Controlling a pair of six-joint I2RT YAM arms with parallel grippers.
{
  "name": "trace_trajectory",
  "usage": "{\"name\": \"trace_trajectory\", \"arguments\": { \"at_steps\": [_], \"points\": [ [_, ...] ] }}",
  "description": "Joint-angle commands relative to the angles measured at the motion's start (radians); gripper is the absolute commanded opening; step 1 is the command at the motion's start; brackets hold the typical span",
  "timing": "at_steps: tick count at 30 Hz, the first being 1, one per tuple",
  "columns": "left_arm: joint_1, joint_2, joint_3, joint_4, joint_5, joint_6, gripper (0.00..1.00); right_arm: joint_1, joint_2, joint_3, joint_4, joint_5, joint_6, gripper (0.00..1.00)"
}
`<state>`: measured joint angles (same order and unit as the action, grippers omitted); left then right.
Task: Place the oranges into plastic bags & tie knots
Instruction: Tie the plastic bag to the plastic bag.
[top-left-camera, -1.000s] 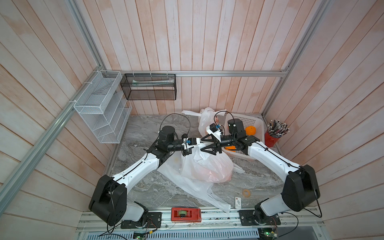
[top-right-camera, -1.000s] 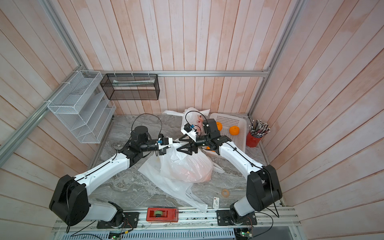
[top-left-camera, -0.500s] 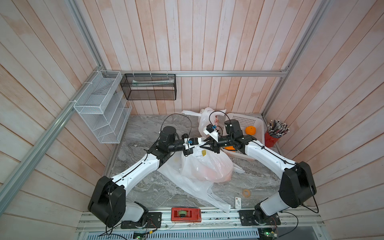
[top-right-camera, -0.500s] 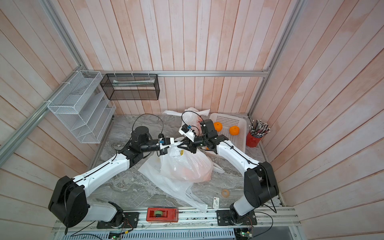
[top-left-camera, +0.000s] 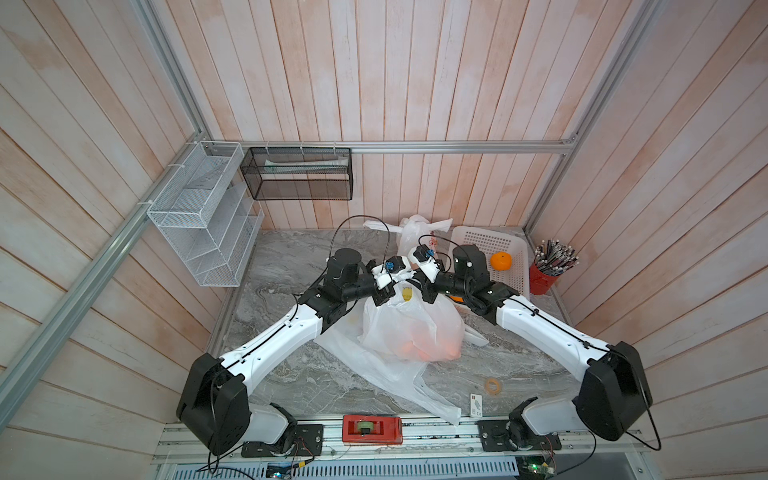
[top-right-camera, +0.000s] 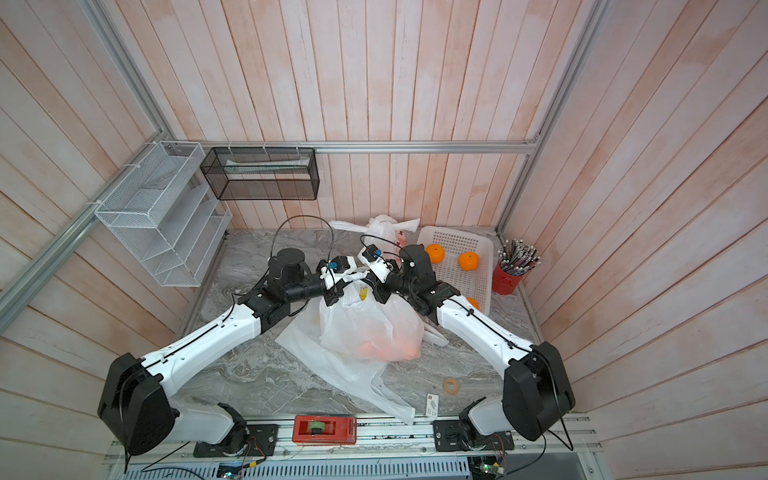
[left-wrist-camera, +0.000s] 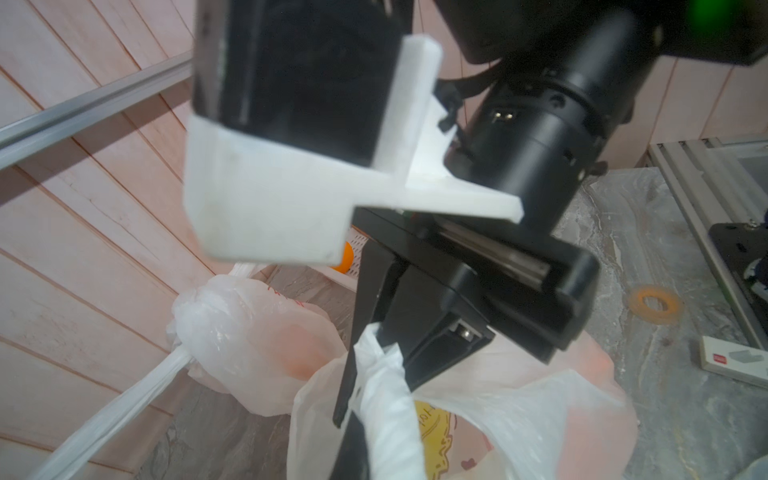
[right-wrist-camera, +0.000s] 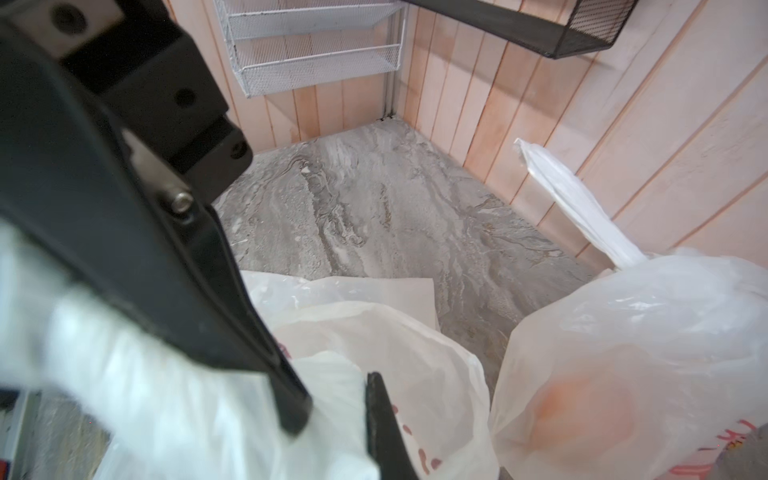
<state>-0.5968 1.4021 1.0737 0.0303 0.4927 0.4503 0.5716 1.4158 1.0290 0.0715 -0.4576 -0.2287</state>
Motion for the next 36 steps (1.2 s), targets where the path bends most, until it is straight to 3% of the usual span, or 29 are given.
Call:
{"name": "trace_trajectory", "arguments": {
  "at_steps": [1,6,14,18,26,36],
  "points": [
    [-0.002,-0.028,-0.003,-0.023,-0.036,-0.143,0.08,-0.013,-0.016,-0.059,0.187,0.185,0.049,0.06],
    [0.023,-0.041,-0.029,-0.049,-0.027,-0.182,0.26,-0.006,-0.012,-0.072,0.223,0.128,0.056,0.06],
    [0.081,-0.077,-0.133,0.021,0.060,-0.225,0.34,0.002,-0.005,-0.087,0.257,0.022,0.083,0.06],
    [0.081,-0.072,-0.160,0.060,0.096,-0.231,0.30,0.009,0.004,-0.109,0.342,-0.019,0.134,0.06],
    [0.074,-0.063,-0.227,0.224,0.217,-0.303,0.09,0.042,0.065,-0.119,0.489,-0.071,0.208,0.06],
    [0.039,-0.040,-0.266,0.317,0.206,-0.354,0.12,0.056,0.087,-0.210,0.759,-0.176,0.346,0.06]
  ]
}}
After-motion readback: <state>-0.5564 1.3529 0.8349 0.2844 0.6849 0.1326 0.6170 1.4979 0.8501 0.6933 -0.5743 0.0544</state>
